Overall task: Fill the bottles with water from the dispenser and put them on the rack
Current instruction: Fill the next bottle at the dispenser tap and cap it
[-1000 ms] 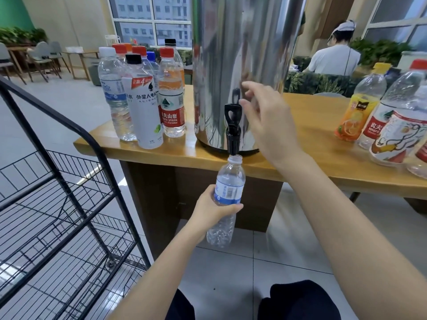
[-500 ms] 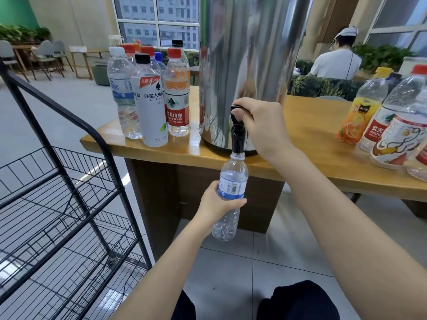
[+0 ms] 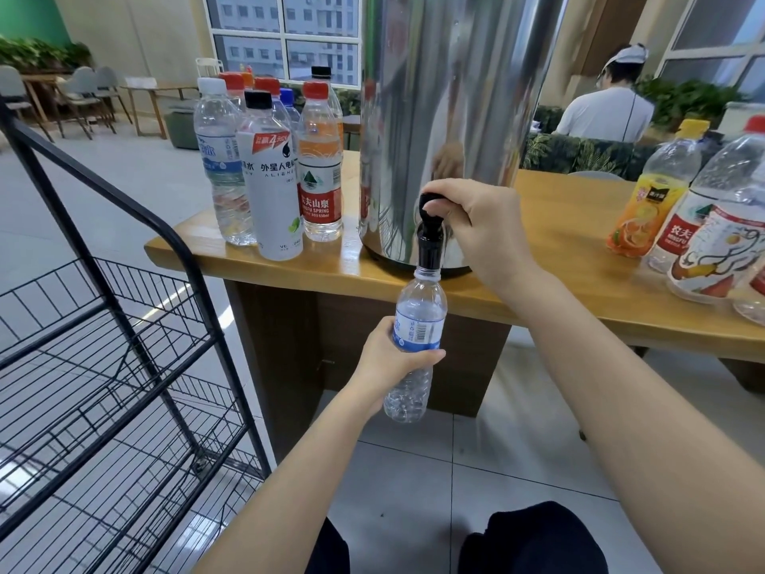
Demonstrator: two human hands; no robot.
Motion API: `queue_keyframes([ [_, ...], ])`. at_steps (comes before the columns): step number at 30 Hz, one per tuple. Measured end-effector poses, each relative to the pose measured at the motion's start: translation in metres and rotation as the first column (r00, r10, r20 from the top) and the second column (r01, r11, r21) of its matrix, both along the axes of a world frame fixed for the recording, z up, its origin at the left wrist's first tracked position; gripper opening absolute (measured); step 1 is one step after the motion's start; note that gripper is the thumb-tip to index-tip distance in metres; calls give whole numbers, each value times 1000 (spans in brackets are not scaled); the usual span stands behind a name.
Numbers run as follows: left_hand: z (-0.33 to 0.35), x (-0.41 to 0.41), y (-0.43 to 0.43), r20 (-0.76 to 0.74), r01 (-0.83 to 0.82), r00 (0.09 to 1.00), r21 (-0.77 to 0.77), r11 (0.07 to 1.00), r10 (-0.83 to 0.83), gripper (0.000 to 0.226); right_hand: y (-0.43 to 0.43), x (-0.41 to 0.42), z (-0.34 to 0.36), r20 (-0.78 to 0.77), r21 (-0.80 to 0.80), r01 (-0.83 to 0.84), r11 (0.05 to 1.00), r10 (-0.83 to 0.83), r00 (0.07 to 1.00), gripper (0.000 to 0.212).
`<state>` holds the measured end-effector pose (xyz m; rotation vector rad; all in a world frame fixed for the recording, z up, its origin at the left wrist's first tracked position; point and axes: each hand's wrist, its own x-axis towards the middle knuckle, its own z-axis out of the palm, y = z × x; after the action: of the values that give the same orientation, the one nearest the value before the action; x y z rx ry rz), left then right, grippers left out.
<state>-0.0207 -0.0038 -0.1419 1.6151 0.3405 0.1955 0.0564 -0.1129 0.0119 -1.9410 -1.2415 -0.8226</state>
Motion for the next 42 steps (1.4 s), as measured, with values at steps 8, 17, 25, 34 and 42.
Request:
queue_keyframes([
  [8, 1, 0, 0, -8, -8, 1000, -2, 1000, 8, 67, -13, -9, -13, 172, -18, -25, 1000, 28, 985, 20],
  [17, 1, 0, -1, 2, -25, 1000, -6, 1000, 25, 66, -32, -13, -39, 132, -113, 1, 994, 14, 991, 31],
  [25, -1, 4, -3, 16, -45, 999, 29, 999, 44, 68, -14, -36, -32, 252, 5, 391, 920, -380, 890, 47],
  [34, 2, 4, -3, -4, -48, 999, 22, 999, 48, 67, -25, -27, -32, 127, -11, 314, 950, -310, 942, 30],
  [42, 4, 2, -5, -13, -52, 999, 25, 998, 52, 69, -29, -23, -40, 217, 15, 223, 975, -221, 951, 28],
])
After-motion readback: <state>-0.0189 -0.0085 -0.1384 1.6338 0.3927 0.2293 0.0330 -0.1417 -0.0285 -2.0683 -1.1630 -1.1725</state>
